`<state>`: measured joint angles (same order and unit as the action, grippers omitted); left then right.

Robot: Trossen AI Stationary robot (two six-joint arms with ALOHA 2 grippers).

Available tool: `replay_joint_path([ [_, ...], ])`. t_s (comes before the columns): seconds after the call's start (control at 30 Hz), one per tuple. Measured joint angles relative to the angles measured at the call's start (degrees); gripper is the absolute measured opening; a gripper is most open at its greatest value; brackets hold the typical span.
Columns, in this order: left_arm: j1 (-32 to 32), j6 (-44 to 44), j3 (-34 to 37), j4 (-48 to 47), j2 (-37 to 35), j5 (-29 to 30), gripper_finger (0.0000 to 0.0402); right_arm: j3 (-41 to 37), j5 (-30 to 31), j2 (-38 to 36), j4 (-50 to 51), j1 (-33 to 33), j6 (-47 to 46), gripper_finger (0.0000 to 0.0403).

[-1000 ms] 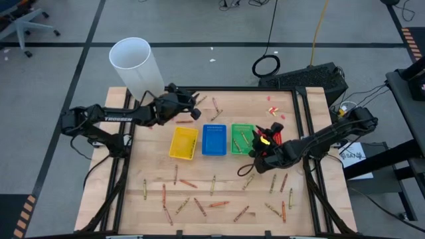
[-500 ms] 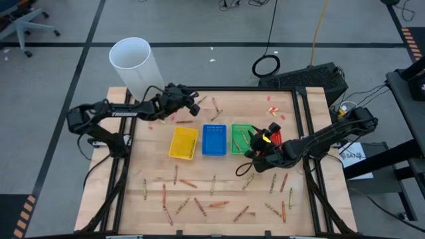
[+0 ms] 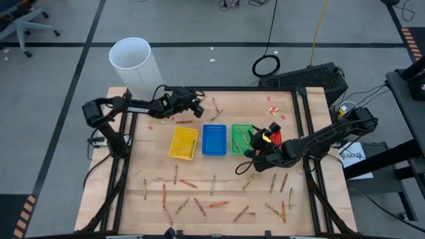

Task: Sort crayons
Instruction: Put the yellow crayon into the green bin

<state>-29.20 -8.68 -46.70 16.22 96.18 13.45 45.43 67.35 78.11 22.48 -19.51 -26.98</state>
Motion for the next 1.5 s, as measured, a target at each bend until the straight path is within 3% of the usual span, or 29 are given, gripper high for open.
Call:
replay_joint_path([
  [0.37, 0.4, -3.1, -9.2, -9.7, 7.9, 0.5, 0.0139, 0.0, -0.2, 0.0, 0.0, 0.1, -0.9, 0.0100],
  [0.67, 0.3, -5.6, -9.3, -9.6, 11.4, -1.2, 0.0139, 0.0, -1.3, 0.0, 0.1, 0.1, -0.8, 0.0100],
  [1.5, -2.4, -3.9, -9.3, -10.6, 12.0, -0.3, 0.0139, 0.0, -1.4, 0.0, 0.1, 0.1, -0.7, 0.0100],
])
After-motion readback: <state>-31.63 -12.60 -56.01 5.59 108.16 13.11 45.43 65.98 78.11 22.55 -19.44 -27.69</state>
